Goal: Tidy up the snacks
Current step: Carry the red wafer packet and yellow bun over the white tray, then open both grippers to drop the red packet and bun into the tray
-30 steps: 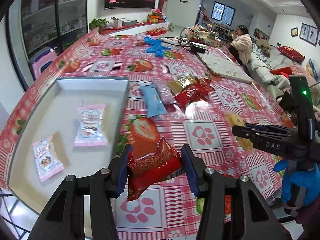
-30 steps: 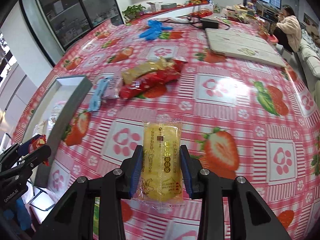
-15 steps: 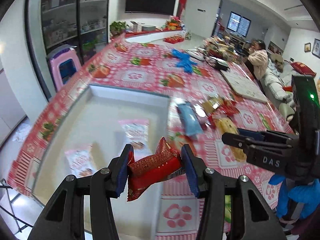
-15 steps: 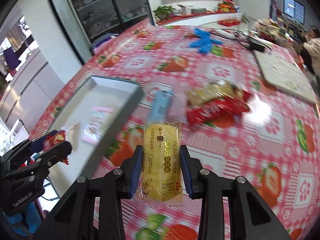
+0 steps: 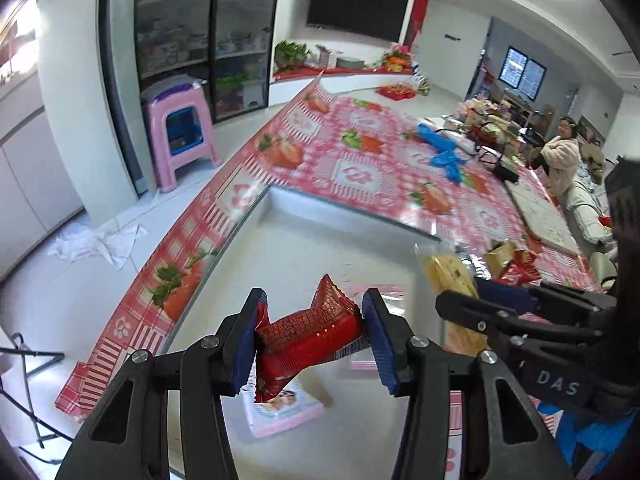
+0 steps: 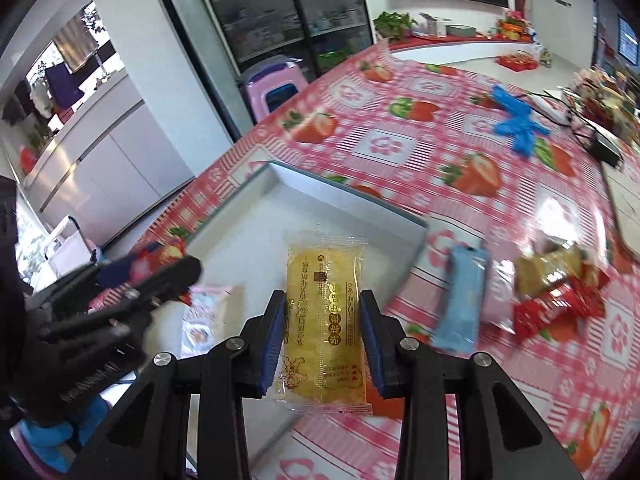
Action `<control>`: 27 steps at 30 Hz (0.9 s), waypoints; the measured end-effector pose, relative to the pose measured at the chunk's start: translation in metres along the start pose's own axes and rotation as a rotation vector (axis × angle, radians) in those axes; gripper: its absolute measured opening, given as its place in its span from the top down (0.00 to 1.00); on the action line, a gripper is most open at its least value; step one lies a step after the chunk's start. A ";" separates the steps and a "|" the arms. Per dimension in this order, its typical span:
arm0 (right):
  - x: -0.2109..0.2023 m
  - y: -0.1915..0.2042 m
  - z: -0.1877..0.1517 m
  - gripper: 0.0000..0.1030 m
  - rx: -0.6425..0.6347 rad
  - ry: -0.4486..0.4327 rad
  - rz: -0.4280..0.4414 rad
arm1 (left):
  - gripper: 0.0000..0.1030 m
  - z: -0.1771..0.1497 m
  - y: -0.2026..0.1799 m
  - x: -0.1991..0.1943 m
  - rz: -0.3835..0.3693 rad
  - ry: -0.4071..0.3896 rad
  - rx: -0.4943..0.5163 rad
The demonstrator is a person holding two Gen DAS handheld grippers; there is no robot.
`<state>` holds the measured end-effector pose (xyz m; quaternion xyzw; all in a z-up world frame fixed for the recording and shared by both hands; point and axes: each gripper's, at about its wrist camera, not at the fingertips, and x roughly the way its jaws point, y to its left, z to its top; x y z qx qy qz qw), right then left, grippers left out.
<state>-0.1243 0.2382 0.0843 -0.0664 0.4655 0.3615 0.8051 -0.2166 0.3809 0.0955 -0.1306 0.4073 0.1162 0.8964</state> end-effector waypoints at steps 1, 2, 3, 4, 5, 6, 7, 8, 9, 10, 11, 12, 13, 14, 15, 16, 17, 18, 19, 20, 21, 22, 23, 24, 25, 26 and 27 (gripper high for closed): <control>0.005 0.004 0.003 0.63 -0.006 0.003 0.004 | 0.48 -0.001 0.004 0.004 0.004 0.007 -0.005; 0.008 0.006 0.005 0.63 -0.009 0.006 0.006 | 0.48 -0.002 0.006 0.007 0.009 0.012 -0.007; 0.014 0.009 0.007 0.63 -0.012 0.013 0.014 | 0.48 -0.003 0.009 0.011 0.016 0.022 -0.012; 0.018 0.011 0.009 0.63 -0.012 0.018 0.019 | 0.48 -0.004 0.012 0.015 0.020 0.030 -0.018; 0.023 0.013 0.011 0.63 -0.012 0.026 0.024 | 0.48 -0.004 0.015 0.019 0.021 0.037 -0.023; 0.026 0.014 0.012 0.63 -0.012 0.030 0.028 | 0.48 -0.005 0.018 0.022 0.023 0.044 -0.031; 0.030 0.016 0.014 0.63 -0.012 0.033 0.032 | 0.48 -0.007 0.020 0.024 0.026 0.048 -0.035; 0.032 0.017 0.014 0.63 -0.010 0.034 0.035 | 0.48 -0.007 0.021 0.027 0.029 0.055 -0.036; 0.036 0.018 0.016 0.63 -0.008 0.038 0.042 | 0.48 -0.008 0.022 0.031 0.033 0.063 -0.036; 0.039 0.018 0.017 0.63 -0.007 0.044 0.046 | 0.48 -0.009 0.023 0.035 0.039 0.073 -0.035; 0.043 0.019 0.018 0.63 -0.007 0.049 0.050 | 0.48 -0.010 0.024 0.037 0.042 0.079 -0.036; 0.047 0.020 0.019 0.63 -0.008 0.054 0.052 | 0.48 -0.011 0.025 0.039 0.045 0.084 -0.039; 0.050 0.021 0.020 0.63 -0.008 0.057 0.054 | 0.48 -0.012 0.027 0.040 0.045 0.087 -0.041; 0.052 0.021 0.021 0.63 -0.008 0.058 0.055 | 0.48 -0.013 0.028 0.043 0.047 0.092 -0.044; 0.054 0.021 0.021 0.63 -0.008 0.061 0.058 | 0.48 -0.013 0.028 0.045 0.050 0.096 -0.044; 0.055 0.021 0.021 0.63 -0.009 0.063 0.060 | 0.47 -0.014 0.027 0.047 0.052 0.100 -0.041; 0.056 0.020 0.022 0.63 -0.009 0.065 0.059 | 0.46 -0.015 0.026 0.049 0.055 0.105 -0.037; 0.057 0.019 0.023 0.63 -0.006 0.067 0.058 | 0.41 -0.015 0.026 0.050 0.061 0.107 -0.035; 0.059 0.018 0.023 0.63 -0.003 0.068 0.058 | 0.38 -0.015 0.026 0.052 0.068 0.107 -0.034; 0.060 0.017 0.024 0.63 0.000 0.072 0.062 | 0.33 -0.015 0.025 0.053 0.076 0.109 -0.033; 0.062 0.016 0.024 0.59 0.002 0.081 0.070 | 0.26 -0.015 0.024 0.054 0.075 0.110 -0.034; 0.062 0.015 0.023 0.43 0.004 0.085 0.073 | 0.23 -0.015 0.023 0.054 0.072 0.110 -0.035; 0.062 0.015 0.023 0.24 0.005 0.083 0.073 | 0.22 -0.015 0.022 0.053 0.070 0.104 -0.035; 0.060 0.014 0.023 0.17 0.006 0.073 0.068 | 0.22 -0.013 0.020 0.053 0.072 0.100 -0.031; 0.058 0.013 0.023 0.12 0.007 0.059 0.060 | 0.22 -0.012 0.018 0.052 0.077 0.098 -0.026; 0.055 0.011 0.023 0.12 0.008 0.044 0.050 | 0.21 -0.012 0.016 0.051 0.085 0.097 -0.021; 0.052 0.008 0.024 0.12 0.013 0.037 0.040 | 0.21 -0.011 0.015 0.051 0.086 0.098 -0.020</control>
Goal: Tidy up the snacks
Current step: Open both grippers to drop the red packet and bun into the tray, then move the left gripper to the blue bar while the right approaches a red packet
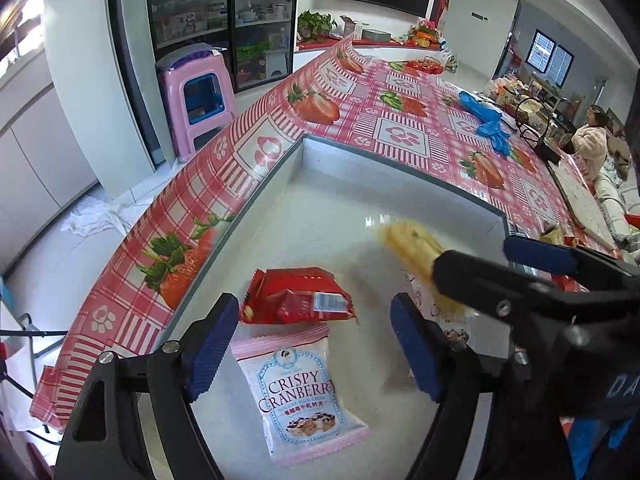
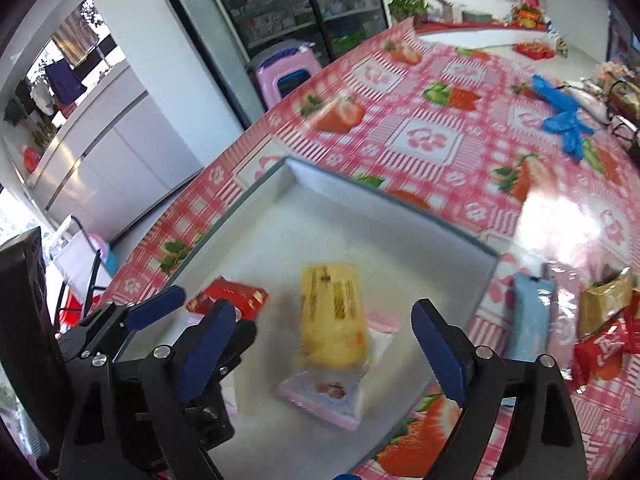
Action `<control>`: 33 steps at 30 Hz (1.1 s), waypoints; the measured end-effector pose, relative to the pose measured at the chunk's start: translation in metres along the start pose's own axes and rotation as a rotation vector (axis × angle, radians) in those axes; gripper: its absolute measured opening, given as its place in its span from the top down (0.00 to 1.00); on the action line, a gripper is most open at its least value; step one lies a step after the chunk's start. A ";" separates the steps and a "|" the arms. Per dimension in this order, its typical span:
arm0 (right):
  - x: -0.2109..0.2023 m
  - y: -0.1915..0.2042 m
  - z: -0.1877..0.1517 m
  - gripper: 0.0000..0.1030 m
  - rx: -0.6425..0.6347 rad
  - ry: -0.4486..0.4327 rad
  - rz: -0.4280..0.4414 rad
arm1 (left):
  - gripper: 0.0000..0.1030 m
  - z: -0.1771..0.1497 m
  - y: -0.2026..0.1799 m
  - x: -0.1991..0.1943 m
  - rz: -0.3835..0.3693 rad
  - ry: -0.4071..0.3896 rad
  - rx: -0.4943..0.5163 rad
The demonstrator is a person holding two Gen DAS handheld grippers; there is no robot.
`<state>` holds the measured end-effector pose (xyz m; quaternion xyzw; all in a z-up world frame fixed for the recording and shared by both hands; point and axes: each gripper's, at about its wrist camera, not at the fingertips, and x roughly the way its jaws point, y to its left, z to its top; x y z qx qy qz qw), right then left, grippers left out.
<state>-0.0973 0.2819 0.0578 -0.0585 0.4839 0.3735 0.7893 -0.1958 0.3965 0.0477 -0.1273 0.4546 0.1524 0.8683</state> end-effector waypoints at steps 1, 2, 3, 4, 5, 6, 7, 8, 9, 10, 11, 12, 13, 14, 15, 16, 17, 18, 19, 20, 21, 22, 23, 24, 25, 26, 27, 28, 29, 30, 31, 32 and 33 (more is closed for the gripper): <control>-0.002 -0.003 0.000 0.12 0.008 -0.001 -0.004 | 0.21 0.001 -0.002 -0.001 -0.002 0.003 0.001; -0.005 -0.008 0.000 0.12 0.020 -0.003 -0.009 | 0.21 0.002 -0.005 -0.002 -0.005 0.007 0.001; -0.010 -0.016 0.000 0.12 0.035 -0.008 -0.020 | 0.21 0.004 -0.008 -0.004 -0.010 0.008 0.001; -0.014 -0.023 -0.001 0.12 0.050 -0.017 -0.034 | 0.21 0.004 -0.011 -0.005 -0.017 0.006 0.002; -0.020 -0.031 -0.001 0.12 0.067 -0.029 -0.051 | 0.20 0.005 -0.015 -0.008 -0.026 0.003 0.007; -0.027 -0.042 -0.003 0.12 0.091 -0.044 -0.070 | 0.20 0.005 -0.021 -0.010 -0.033 0.001 0.020; -0.031 -0.053 -0.004 0.12 0.112 -0.054 -0.084 | 0.20 0.006 -0.028 -0.012 -0.037 -0.001 0.036; -0.036 -0.065 -0.005 0.12 0.138 -0.063 -0.104 | 0.20 0.006 -0.034 -0.013 -0.041 -0.003 0.051; -0.040 -0.078 -0.007 0.12 0.167 -0.068 -0.132 | 0.20 0.007 -0.042 -0.016 -0.048 -0.005 0.068; -0.044 -0.092 -0.009 0.12 0.191 -0.072 -0.166 | 0.20 0.007 -0.048 -0.017 -0.055 -0.008 0.081; -0.047 -0.102 -0.011 0.12 0.207 -0.075 -0.190 | 0.20 0.008 -0.055 -0.019 -0.066 -0.011 0.099; -0.051 -0.115 -0.014 0.12 0.232 -0.082 -0.224 | 0.19 0.008 -0.066 -0.022 -0.082 -0.020 0.124; -0.055 -0.127 -0.017 0.12 0.254 -0.089 -0.254 | 0.19 0.008 -0.075 -0.024 -0.093 -0.025 0.144; -0.058 -0.138 -0.020 0.12 0.279 -0.094 -0.289 | 0.18 0.008 -0.082 -0.024 -0.101 -0.026 0.160; -0.061 -0.152 -0.024 0.12 0.317 -0.096 -0.321 | 0.18 0.007 -0.093 -0.023 -0.111 -0.022 0.185; -0.061 -0.163 -0.029 0.12 0.351 -0.093 -0.336 | 0.18 0.007 -0.102 -0.022 -0.119 -0.015 0.204; -0.062 -0.175 -0.033 0.12 0.386 -0.086 -0.346 | 0.18 0.007 -0.112 -0.020 -0.127 -0.006 0.224; -0.060 -0.185 -0.037 0.12 0.419 -0.076 -0.359 | 0.18 0.006 -0.126 -0.016 -0.137 0.006 0.244; -0.058 -0.192 -0.040 0.12 0.434 -0.070 -0.381 | 0.18 0.004 -0.132 -0.015 -0.142 0.012 0.253; -0.058 -0.194 -0.042 0.12 0.435 -0.071 -0.400 | 0.18 0.003 -0.145 -0.011 -0.149 0.023 0.269; -0.058 -0.198 -0.043 0.12 0.438 -0.077 -0.415 | 0.18 0.003 -0.153 -0.008 -0.150 0.031 0.279; -0.057 -0.200 -0.043 0.12 0.443 -0.084 -0.414 | 0.18 0.001 -0.161 -0.004 -0.147 0.040 0.287; -0.056 -0.202 -0.043 0.12 0.448 -0.087 -0.412 | 0.18 0.000 -0.171 0.002 -0.144 0.055 0.292; -0.054 -0.203 -0.042 0.12 0.447 -0.085 -0.416 | 0.18 -0.002 -0.177 0.006 -0.144 0.065 0.291; -0.051 -0.203 -0.041 0.12 0.439 -0.079 -0.421 | 0.18 -0.003 -0.180 0.008 -0.144 0.073 0.290; -0.045 -0.201 -0.039 0.12 0.416 -0.064 -0.429 | 0.18 -0.005 -0.183 0.010 -0.144 0.080 0.287; -0.042 -0.200 -0.040 0.12 0.393 -0.051 -0.443 | 0.18 -0.006 -0.187 0.013 -0.143 0.087 0.282; -0.036 -0.200 -0.042 0.12 0.362 -0.029 -0.469 | 0.18 -0.006 -0.191 0.015 -0.115 0.082 0.281; -0.030 -0.200 -0.045 0.12 0.341 -0.016 -0.482 | 0.18 -0.006 -0.194 0.017 -0.103 0.078 0.284; -0.030 -0.200 -0.048 0.12 0.319 -0.024 -0.492 | 0.17 -0.005 -0.199 0.020 -0.083 0.074 0.287; -0.032 -0.201 -0.052 0.12 0.295 -0.031 -0.517 | 0.17 -0.005 -0.200 0.021 -0.073 0.070 0.288; -0.034 -0.204 -0.056 0.12 0.283 -0.035 -0.525 | 0.16 -0.004 -0.205 0.023 -0.055 0.065 0.290; -0.039 -0.210 -0.062 0.12 0.282 -0.042 -0.518 | 0.16 -0.003 -0.208 0.026 -0.038 0.063 0.291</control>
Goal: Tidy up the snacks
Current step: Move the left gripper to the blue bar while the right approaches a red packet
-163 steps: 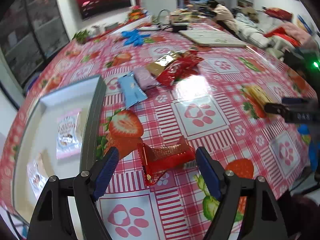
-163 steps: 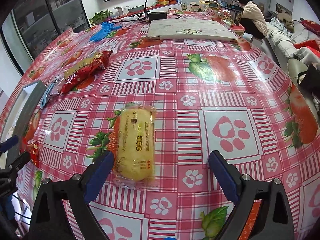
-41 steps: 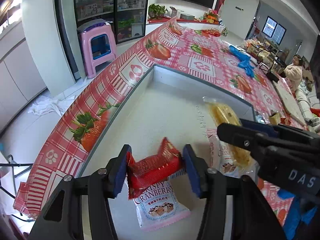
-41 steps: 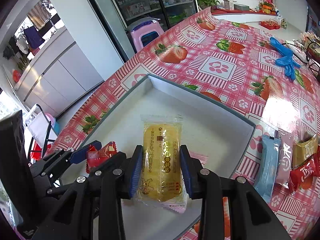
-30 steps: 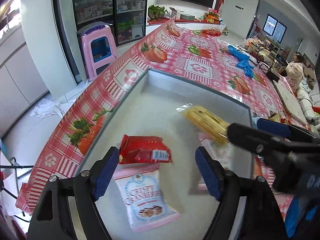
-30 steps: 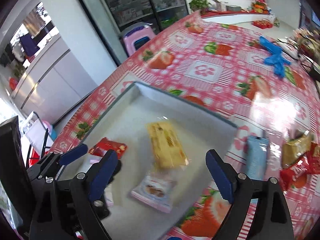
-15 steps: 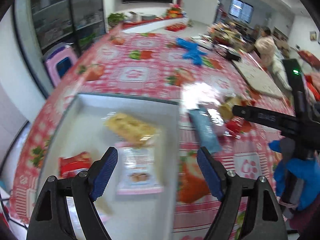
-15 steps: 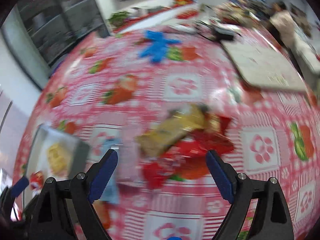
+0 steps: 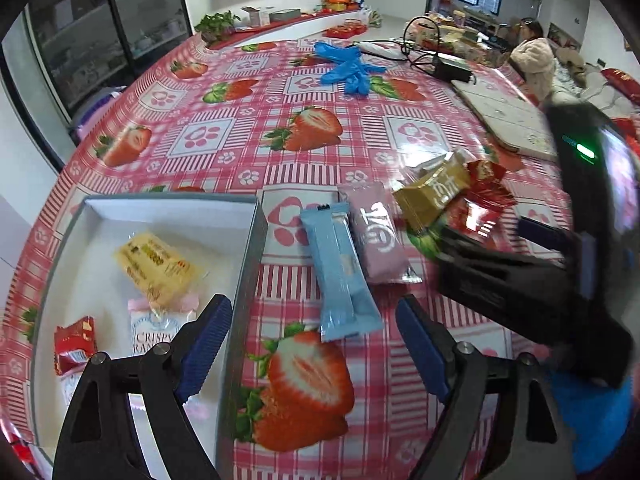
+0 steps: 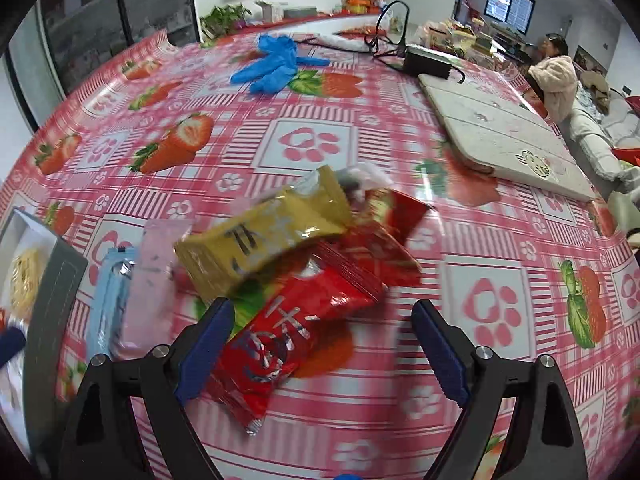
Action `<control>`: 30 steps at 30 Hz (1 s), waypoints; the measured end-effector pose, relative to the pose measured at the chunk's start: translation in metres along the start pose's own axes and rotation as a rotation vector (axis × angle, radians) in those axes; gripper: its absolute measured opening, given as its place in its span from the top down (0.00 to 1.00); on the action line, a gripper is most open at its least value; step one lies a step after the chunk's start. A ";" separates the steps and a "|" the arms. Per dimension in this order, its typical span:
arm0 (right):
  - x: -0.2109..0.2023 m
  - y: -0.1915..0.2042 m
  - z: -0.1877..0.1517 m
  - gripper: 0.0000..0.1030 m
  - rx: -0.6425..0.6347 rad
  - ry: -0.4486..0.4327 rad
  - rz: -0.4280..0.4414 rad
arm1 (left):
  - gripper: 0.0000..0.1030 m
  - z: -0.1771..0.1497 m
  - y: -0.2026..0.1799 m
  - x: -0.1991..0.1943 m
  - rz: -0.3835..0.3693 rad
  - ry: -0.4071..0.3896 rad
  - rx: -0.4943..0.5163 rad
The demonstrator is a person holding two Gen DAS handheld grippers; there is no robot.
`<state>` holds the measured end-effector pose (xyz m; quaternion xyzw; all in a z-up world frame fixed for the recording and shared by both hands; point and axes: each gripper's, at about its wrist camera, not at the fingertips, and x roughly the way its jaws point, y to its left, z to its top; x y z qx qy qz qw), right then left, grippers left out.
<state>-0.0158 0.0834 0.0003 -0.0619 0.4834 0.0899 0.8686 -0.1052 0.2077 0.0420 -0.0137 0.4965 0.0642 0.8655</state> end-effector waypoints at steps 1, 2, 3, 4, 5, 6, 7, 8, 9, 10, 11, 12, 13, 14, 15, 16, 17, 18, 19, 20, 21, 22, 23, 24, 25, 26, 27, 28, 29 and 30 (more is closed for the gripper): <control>-0.001 -0.007 -0.002 0.12 0.000 -0.006 -0.007 | 0.16 0.001 -0.001 0.001 0.010 0.001 0.000; -0.003 -0.016 -0.004 0.12 0.002 -0.009 -0.015 | 0.16 0.002 -0.004 0.001 0.023 0.003 -0.004; -0.004 -0.025 -0.005 0.12 0.010 -0.009 -0.016 | 0.16 0.003 -0.006 0.001 0.024 0.002 -0.005; -0.005 -0.033 -0.007 0.12 0.017 -0.008 -0.014 | 0.16 0.004 -0.007 -0.001 0.020 -0.005 -0.004; -0.006 -0.041 -0.008 0.12 0.023 -0.008 -0.012 | 0.16 0.004 -0.011 -0.004 0.002 -0.013 0.000; -0.007 -0.048 -0.010 0.12 0.027 -0.010 -0.007 | 0.16 0.004 -0.018 -0.006 -0.006 -0.018 0.009; -0.008 -0.053 -0.011 0.12 0.028 -0.013 0.000 | 0.16 0.004 -0.023 -0.006 0.000 -0.023 0.019; -0.009 -0.054 -0.011 0.12 0.028 -0.014 0.001 | 0.16 0.005 -0.031 -0.004 0.025 -0.031 0.041; -0.011 -0.057 -0.013 0.12 0.026 -0.017 0.007 | 0.16 0.005 -0.034 0.000 0.054 -0.027 0.051; -0.012 -0.058 -0.015 0.12 0.026 -0.017 0.009 | 0.16 0.006 -0.036 0.006 0.079 -0.018 0.054; -0.013 -0.059 -0.016 0.12 0.028 -0.017 0.014 | 0.16 0.006 -0.035 0.014 0.085 -0.006 0.044; -0.015 -0.060 -0.017 0.12 0.031 -0.016 0.025 | 0.16 0.005 -0.029 0.024 0.081 0.019 0.019; -0.017 -0.062 -0.019 0.12 0.034 -0.018 0.038 | 0.16 0.005 -0.026 0.029 0.078 0.034 0.002; -0.019 -0.063 -0.019 0.12 0.032 -0.023 0.045 | 0.14 0.004 -0.019 0.036 0.055 0.047 -0.024; -0.019 -0.063 -0.019 0.12 0.028 -0.026 0.046 | 0.14 0.005 -0.012 0.037 0.027 0.021 -0.057; -0.019 -0.063 -0.019 0.12 0.025 -0.027 0.048 | 0.14 0.005 -0.011 0.038 0.038 0.016 -0.058; -0.018 -0.062 -0.017 0.12 0.021 -0.024 0.055 | 0.14 0.008 -0.011 0.040 0.039 0.014 -0.055; -0.016 -0.060 -0.017 0.12 0.019 -0.018 0.062 | 0.14 0.011 -0.012 0.042 0.032 0.007 -0.042; -0.015 -0.057 -0.016 0.19 0.012 -0.017 0.061 | 0.16 0.012 -0.013 0.043 0.026 0.003 -0.035; -0.015 -0.055 -0.015 0.43 0.004 -0.022 0.059 | 0.24 0.013 -0.013 0.044 0.012 0.003 -0.035; -0.019 -0.051 -0.014 0.57 -0.016 -0.033 0.055 | 0.35 0.013 -0.013 0.042 -0.025 0.006 -0.045; -0.021 -0.049 -0.014 0.73 -0.030 -0.031 0.070 | 0.46 0.012 -0.014 0.040 -0.013 0.003 -0.039; -0.021 -0.049 -0.014 0.74 -0.032 -0.024 0.077 | 0.67 0.010 -0.016 0.036 -0.028 -0.002 -0.033; -0.022 -0.052 -0.015 0.75 -0.026 -0.017 0.097 | 0.74 0.008 -0.017 0.034 -0.032 0.006 -0.032; -0.024 -0.055 -0.017 0.75 -0.016 -0.012 0.111 | 0.74 0.005 -0.017 0.033 -0.036 0.008 -0.034; -0.027 -0.060 -0.020 0.75 -0.003 -0.009 0.122 | 0.74 -0.002 -0.017 0.028 -0.047 0.010 -0.042; -0.031 -0.065 -0.025 0.75 0.008 -0.010 0.132 | 0.74 -0.009 -0.019 0.024 -0.052 0.009 -0.045; -0.036 -0.070 -0.029 0.75 0.016 -0.011 0.133 | 0.74 -0.015 -0.020 0.021 -0.054 0.007 -0.044; -0.041 -0.076 -0.034 0.75 0.023 -0.013 0.130 | 0.74 -0.024 -0.023 0.016 -0.057 0.003 -0.039; -0.048 -0.082 -0.041 0.75 0.031 -0.016 0.127 | 0.74 -0.037 -0.027 0.008 -0.061 -0.004 -0.031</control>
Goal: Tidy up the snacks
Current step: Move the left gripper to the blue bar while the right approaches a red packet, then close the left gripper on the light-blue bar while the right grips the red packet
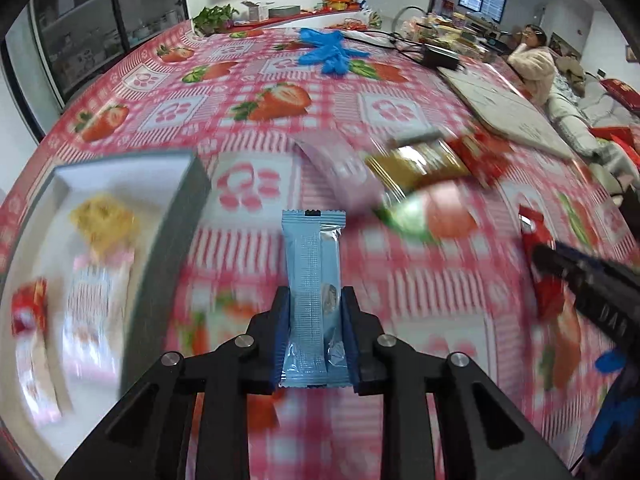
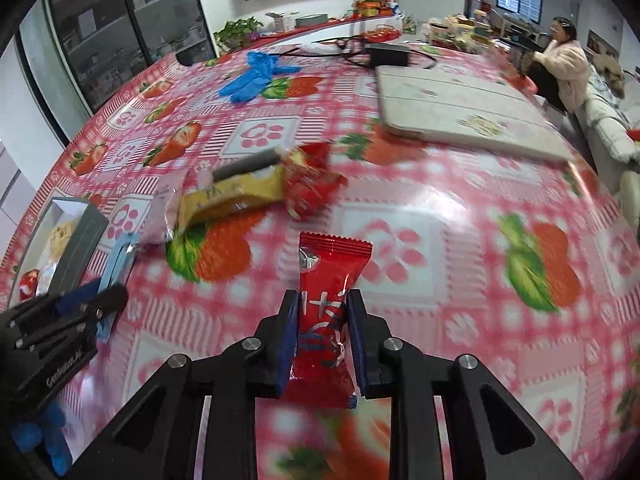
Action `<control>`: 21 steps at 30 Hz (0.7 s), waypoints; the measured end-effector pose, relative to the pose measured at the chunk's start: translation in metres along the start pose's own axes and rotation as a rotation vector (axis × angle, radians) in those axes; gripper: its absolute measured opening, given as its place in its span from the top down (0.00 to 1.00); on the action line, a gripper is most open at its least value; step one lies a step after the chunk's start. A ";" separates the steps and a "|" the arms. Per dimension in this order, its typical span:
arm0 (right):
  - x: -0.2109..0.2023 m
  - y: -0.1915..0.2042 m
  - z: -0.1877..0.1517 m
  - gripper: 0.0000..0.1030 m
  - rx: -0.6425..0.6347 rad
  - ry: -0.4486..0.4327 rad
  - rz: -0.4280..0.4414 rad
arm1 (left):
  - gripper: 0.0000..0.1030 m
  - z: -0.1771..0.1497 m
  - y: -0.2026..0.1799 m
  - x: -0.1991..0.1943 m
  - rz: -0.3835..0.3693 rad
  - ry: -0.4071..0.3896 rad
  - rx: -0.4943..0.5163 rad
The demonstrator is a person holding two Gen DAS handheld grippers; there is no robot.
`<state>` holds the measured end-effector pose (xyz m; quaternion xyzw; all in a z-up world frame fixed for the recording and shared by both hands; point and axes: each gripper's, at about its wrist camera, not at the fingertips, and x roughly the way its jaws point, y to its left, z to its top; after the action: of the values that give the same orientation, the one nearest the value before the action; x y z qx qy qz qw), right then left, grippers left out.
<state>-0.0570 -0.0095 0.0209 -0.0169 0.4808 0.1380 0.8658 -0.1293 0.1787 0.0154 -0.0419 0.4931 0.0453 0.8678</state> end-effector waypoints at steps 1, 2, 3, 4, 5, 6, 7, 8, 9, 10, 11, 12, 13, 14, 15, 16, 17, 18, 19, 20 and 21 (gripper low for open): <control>-0.006 -0.005 -0.006 0.75 0.006 -0.001 -0.005 | 0.74 -0.006 -0.002 -0.004 -0.003 -0.004 0.003; -0.013 -0.011 -0.013 0.75 0.013 -0.003 -0.011 | 0.73 -0.014 -0.005 -0.009 -0.009 -0.008 0.009; -0.021 -0.017 -0.021 0.75 0.022 -0.005 -0.018 | 0.70 -0.021 -0.009 -0.013 -0.012 -0.009 0.018; -0.027 -0.021 -0.028 0.75 0.028 -0.006 -0.023 | 0.64 -0.024 -0.012 -0.015 -0.009 -0.012 0.023; -0.033 -0.024 -0.035 0.75 0.031 -0.003 -0.024 | 0.42 -0.027 -0.014 -0.017 -0.004 -0.015 0.031; -0.037 -0.027 -0.042 0.74 0.030 0.002 -0.019 | 0.20 -0.029 -0.014 -0.018 0.004 -0.019 0.033; -0.041 -0.030 -0.047 0.67 0.027 0.006 -0.011 | 0.17 -0.030 -0.013 -0.019 0.019 -0.031 0.032; -0.044 -0.032 -0.051 0.37 0.025 0.005 -0.010 | 0.17 -0.030 -0.011 -0.022 0.035 -0.049 0.031; -0.048 -0.035 -0.055 0.21 0.023 -0.003 -0.017 | 0.16 -0.029 -0.010 -0.022 0.043 -0.056 0.036; -0.053 -0.039 -0.057 0.09 0.022 -0.026 -0.043 | 0.16 -0.028 -0.008 -0.021 0.043 -0.054 0.039; -0.058 -0.042 -0.058 0.09 0.023 -0.052 -0.064 | 0.16 -0.026 -0.007 -0.019 0.048 -0.047 0.041; -0.059 -0.044 -0.058 0.09 0.023 -0.056 -0.070 | 0.16 -0.025 -0.006 -0.016 0.051 -0.043 0.040; -0.058 -0.046 -0.056 0.09 0.030 -0.053 -0.067 | 0.16 -0.024 -0.006 -0.013 0.053 -0.037 0.040; -0.056 -0.047 -0.054 0.09 0.040 -0.049 -0.061 | 0.17 -0.023 -0.007 -0.009 0.052 -0.026 0.039; -0.053 -0.047 -0.050 0.09 0.049 -0.045 -0.054 | 0.16 -0.021 -0.008 -0.006 0.042 -0.026 0.038; -0.049 -0.045 -0.047 0.09 0.047 -0.040 -0.049 | 0.16 -0.021 -0.009 -0.006 0.040 -0.034 0.037; -0.044 -0.042 -0.043 0.09 0.041 -0.033 -0.048 | 0.15 -0.019 -0.012 -0.004 0.042 -0.038 0.048; -0.038 -0.038 -0.040 0.09 0.031 -0.027 -0.050 | 0.12 -0.018 -0.015 -0.003 0.039 -0.047 0.058; -0.033 -0.034 -0.038 0.09 0.020 -0.024 -0.052 | 0.11 -0.018 -0.016 -0.002 0.036 -0.055 0.064; -0.028 -0.029 -0.036 0.09 0.008 -0.019 -0.054 | 0.06 -0.018 -0.017 -0.001 0.031 -0.063 0.067; -0.020 -0.024 -0.035 0.09 0.002 -0.009 -0.056 | 0.00 -0.018 -0.017 0.002 0.020 -0.064 0.060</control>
<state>-0.0897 -0.0428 0.0167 -0.0287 0.4766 0.1133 0.8713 -0.1416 0.1598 0.0049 -0.0093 0.4666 0.0403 0.8835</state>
